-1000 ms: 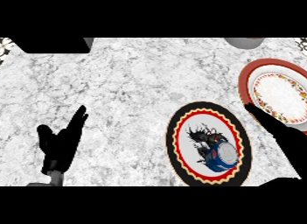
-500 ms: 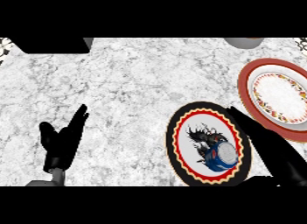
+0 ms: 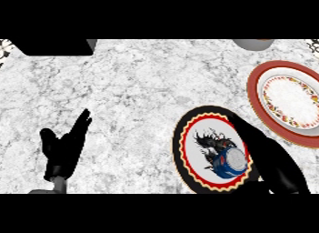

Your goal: Pick the can from the plate and place it in the plate

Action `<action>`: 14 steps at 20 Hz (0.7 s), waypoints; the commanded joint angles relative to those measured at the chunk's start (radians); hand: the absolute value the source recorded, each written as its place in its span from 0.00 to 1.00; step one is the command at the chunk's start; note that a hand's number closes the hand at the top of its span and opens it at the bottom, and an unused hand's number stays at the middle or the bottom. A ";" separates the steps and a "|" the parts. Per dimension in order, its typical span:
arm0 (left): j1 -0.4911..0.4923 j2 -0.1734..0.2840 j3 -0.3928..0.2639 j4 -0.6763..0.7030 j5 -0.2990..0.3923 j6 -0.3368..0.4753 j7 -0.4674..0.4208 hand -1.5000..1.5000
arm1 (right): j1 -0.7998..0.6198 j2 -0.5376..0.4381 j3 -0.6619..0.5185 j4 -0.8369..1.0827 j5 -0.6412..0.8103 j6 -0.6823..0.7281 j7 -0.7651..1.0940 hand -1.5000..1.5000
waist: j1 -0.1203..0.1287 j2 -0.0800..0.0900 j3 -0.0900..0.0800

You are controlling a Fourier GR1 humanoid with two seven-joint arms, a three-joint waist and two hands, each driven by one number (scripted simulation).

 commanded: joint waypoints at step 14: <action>-0.007 -0.036 0.035 0.038 -0.016 -0.026 0.008 0.50 | 0.000 0.083 0.038 0.189 0.205 0.049 -0.208 1.00 | -0.003 0.004 -0.006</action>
